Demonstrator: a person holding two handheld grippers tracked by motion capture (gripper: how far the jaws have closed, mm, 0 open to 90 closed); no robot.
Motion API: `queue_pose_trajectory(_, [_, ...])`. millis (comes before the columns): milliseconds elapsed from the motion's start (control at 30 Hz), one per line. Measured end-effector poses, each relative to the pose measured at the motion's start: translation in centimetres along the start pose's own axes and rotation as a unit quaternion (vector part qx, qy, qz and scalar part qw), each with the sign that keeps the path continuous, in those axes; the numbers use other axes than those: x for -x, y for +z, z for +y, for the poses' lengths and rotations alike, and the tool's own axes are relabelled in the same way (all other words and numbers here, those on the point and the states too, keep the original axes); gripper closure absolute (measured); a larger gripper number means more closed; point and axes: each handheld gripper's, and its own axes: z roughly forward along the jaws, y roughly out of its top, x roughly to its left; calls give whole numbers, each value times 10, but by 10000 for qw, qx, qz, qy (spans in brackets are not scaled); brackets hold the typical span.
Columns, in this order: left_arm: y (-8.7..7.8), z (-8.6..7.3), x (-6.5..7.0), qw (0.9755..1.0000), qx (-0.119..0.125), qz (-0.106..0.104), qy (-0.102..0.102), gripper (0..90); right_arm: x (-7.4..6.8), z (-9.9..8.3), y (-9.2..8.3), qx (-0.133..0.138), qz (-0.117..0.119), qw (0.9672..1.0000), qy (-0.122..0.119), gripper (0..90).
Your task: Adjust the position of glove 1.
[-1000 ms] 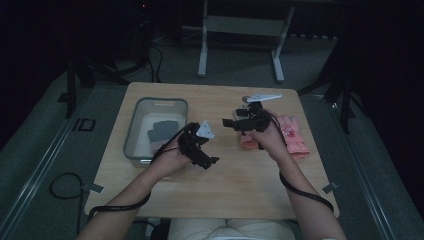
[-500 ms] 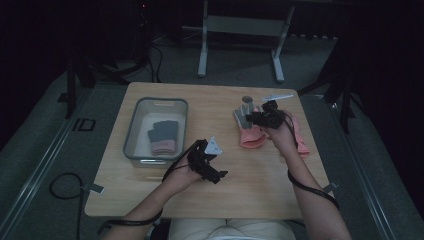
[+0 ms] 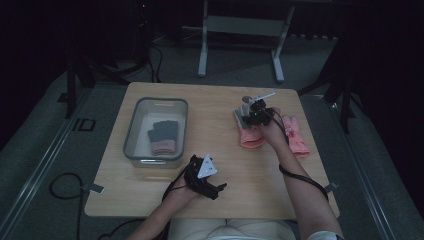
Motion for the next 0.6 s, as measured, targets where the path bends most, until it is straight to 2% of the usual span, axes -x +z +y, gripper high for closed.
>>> queue_pose_trajectory(67, [2,-3,4,9997,-130,154,112,15,0,-2,8,-74,-121,9999,-68,526])
queue_pose_trajectory(133, [2,-6,5,9998,-161,92,3,15,-1,-3,10,-105,-187,9997,-98,515])
queue_pose_trajectory(167, [2,-8,6,9998,-182,120,-40,15,-2,-4,13,-177,-346,9990,-227,515])
queue_pose_trajectory(233, [1,-11,7,9996,-158,141,-161,15,-3,-7,20,-330,-384,9983,-274,500])
queue_pose_trajectory(267, [0,-12,7,9996,-124,93,-254,15,-3,-11,24,-387,-533,9974,-282,499])
queue_pose_trajectory(300, [0,-14,8,9995,-77,90,-293,15,-3,-12,25,-339,-513,9979,-183,500])
queue_pose_trajectory(367, [0,-17,8,9996,-107,52,-275,15,-3,-15,28,-341,-527,9979,-167,501])
queue_pose_trajectory(400, [0,-18,8,9996,-160,114,-203,15,-4,-17,31,-400,-559,9975,-172,508])
queue_pose_trajectory(433, [-1,-18,9,9995,-213,186,-123,15,-5,-18,33,-399,-570,9974,-196,528])
queue_pose_trajectory(467, [-2,-18,9,9996,-168,197,-132,15,-7,-18,33,-413,-576,9974,-156,567])
queue_pose_trajectory(500, [-4,-18,9,9996,-98,155,-215,15,-8,-19,35,-461,-491,9977,-52,655])
queue_pose_trajectory(533, [-5,-18,9,9996,-57,150,-248,15,-8,-19,35,-461,-491,9977,-52,655])
queue_pose_trajectory(600, [-7,-19,11,9995,12,289,-95,15,-7,-20,36,-408,-453,9981,82,690])
